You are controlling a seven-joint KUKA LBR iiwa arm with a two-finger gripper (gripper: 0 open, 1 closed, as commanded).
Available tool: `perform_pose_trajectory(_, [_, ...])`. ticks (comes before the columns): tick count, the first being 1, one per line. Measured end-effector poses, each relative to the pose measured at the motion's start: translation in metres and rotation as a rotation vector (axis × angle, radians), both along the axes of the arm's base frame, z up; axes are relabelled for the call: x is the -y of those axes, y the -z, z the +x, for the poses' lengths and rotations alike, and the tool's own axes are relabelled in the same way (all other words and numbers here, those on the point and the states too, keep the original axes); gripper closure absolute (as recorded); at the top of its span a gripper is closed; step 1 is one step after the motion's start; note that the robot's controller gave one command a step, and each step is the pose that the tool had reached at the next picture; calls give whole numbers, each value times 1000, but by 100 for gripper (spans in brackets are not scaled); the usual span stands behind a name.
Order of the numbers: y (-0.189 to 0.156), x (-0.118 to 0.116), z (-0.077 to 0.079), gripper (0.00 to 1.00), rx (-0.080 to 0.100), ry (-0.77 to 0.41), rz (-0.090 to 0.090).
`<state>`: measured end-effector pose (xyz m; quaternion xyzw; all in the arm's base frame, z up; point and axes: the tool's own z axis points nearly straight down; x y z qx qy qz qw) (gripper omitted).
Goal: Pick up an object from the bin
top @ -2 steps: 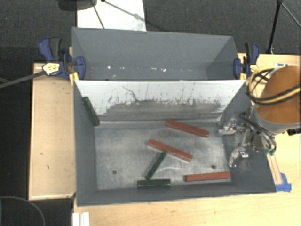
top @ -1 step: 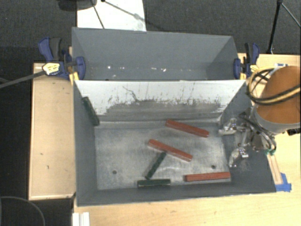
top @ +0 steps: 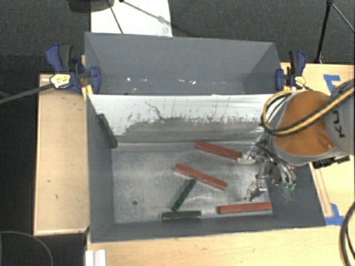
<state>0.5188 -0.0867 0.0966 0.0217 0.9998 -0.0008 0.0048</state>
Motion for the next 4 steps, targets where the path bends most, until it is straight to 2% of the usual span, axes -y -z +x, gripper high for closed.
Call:
perform_pose_trajectory(1, [25, -19, 4, 0, -6, -24, 3])
perform_pose_trajectory(2, [18, -80, 24, 100, -2, -58, 3])
perform_pose_trajectory(3, [17, -80, 24, 100, -2, -60, 3])
perform_pose_trajectory(4, [-137, -65, 13, 100, -4, -37, 2])
